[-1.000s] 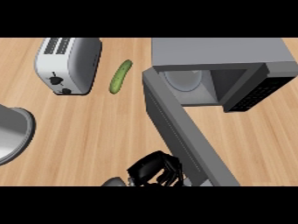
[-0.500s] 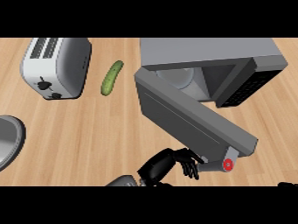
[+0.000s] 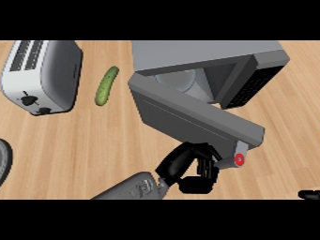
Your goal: Pick up the milk, place it into the microwave and close the microwave
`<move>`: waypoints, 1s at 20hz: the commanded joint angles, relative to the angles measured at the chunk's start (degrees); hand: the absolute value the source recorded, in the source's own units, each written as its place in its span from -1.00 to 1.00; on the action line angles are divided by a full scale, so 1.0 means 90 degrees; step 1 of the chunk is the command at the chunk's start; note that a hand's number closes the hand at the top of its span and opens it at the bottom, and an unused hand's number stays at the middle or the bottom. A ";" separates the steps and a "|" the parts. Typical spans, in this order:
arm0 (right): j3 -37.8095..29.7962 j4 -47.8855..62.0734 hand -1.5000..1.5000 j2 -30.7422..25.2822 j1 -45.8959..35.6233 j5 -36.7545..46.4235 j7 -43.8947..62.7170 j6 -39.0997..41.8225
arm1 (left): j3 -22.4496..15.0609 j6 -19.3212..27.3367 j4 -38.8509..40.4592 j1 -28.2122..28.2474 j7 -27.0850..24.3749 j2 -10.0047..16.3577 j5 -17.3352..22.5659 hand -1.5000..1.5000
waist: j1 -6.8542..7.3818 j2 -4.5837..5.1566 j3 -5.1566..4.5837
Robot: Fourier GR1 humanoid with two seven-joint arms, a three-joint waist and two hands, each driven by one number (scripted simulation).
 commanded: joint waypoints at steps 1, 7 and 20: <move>0.0144 -0.0231 -1.00 -0.0162 -0.0214 -0.0023 0.0107 0.0325 | 0.0126 0.0368 -0.0160 -0.0720 -0.0235 -0.0118 0.0249 1.00 | -0.0207 0.0019 -0.0022; 0.0182 -0.0453 -1.00 -0.0402 -0.0376 -0.0110 0.0245 0.0456 | 0.0231 0.0637 0.0279 -0.1281 -0.0132 -0.0116 0.0608 1.00 | -0.0563 0.0106 -0.0019; 0.0302 -0.0702 -1.00 -0.0489 -0.0923 -0.0605 0.0602 0.0792 | 0.0577 0.0943 0.1031 -0.2527 0.0166 -0.0118 0.1299 1.00 | -0.1116 0.0272 0.0014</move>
